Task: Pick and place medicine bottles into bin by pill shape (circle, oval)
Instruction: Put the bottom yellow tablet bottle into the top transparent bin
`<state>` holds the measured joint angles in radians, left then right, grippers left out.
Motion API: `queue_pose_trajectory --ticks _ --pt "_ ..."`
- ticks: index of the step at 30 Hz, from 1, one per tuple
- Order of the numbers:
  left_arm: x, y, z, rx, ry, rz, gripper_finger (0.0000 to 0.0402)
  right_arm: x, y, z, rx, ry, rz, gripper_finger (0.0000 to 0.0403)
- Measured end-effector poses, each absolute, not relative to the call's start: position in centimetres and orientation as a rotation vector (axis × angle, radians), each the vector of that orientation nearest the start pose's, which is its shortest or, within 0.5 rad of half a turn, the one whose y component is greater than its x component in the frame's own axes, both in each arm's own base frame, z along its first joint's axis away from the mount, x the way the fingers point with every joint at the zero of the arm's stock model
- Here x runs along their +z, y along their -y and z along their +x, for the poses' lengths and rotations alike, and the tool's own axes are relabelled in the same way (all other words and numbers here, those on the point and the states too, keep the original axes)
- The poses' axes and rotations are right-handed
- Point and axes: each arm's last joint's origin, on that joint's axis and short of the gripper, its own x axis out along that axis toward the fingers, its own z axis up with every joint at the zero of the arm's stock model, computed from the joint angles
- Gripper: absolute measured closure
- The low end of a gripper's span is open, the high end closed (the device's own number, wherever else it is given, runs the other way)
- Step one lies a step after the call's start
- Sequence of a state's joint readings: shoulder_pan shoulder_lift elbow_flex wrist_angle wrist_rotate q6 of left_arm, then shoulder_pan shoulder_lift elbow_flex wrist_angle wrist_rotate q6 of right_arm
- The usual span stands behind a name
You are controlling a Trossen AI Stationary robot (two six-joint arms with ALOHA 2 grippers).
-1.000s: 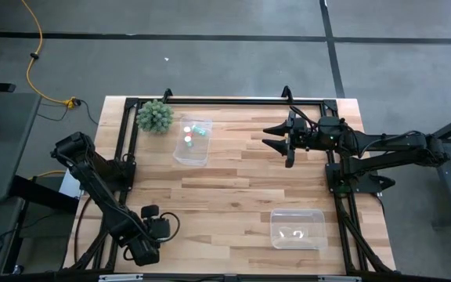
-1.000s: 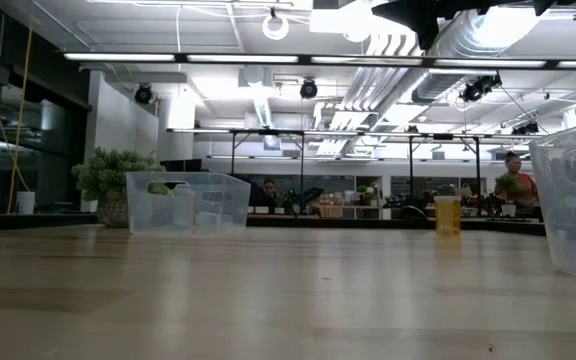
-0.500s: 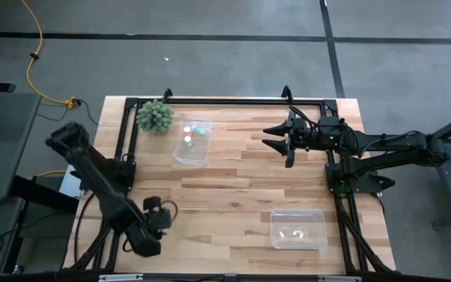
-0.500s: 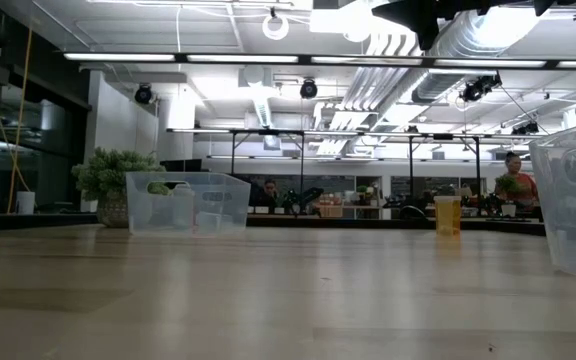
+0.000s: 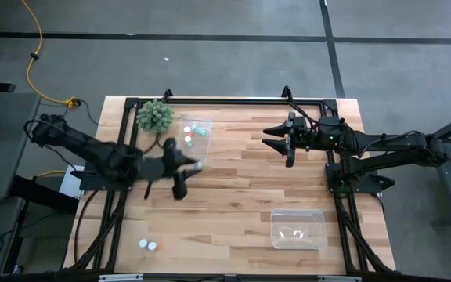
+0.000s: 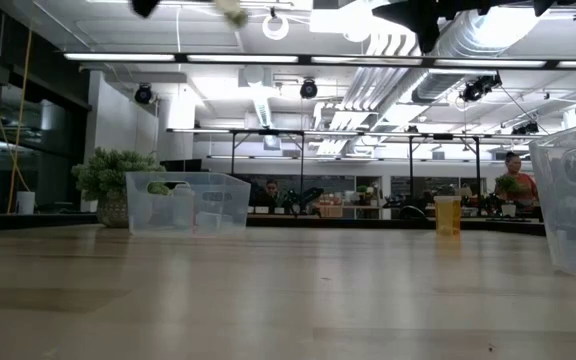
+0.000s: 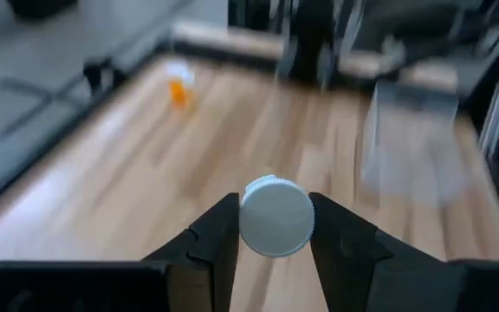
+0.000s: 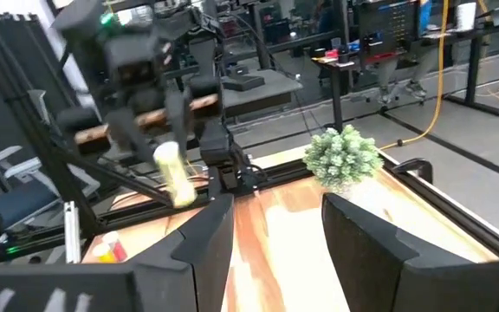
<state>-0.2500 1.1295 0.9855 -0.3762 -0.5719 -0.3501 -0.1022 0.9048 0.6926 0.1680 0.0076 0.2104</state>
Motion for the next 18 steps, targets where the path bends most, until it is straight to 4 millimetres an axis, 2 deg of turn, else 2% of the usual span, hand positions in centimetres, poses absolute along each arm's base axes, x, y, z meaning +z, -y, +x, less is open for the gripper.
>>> queue_pose_trajectory --ticks 3,6,9,13,18 --pt "32.9 2.5 25.2 0.365 -0.302 -0.115 0.0287 31.4 2.1 20.5 -0.103 -0.034 0.214 0.0233" --pt "32.6 0.9 26.9 0.340 -0.194 -0.130 0.0287 31.4 2.0 20.5 -0.077 -0.036 0.215 0.0233" --pt "30.8 -0.4 27.5 0.337 -0.109 -0.201 0.0287 31.4 1.9 20.5 -0.037 -0.041 0.216 0.0233" --pt "27.6 -1.1 27.4 0.345 -0.015 -0.280 0.0287 31.4 1.6 20.5 0.009 -0.045 0.232 0.0233" --pt "26.0 -1.4 27.0 0.340 0.086 -0.345 0.0287 31.0 1.0 21.2 0.038 -0.062 0.214 0.0233"
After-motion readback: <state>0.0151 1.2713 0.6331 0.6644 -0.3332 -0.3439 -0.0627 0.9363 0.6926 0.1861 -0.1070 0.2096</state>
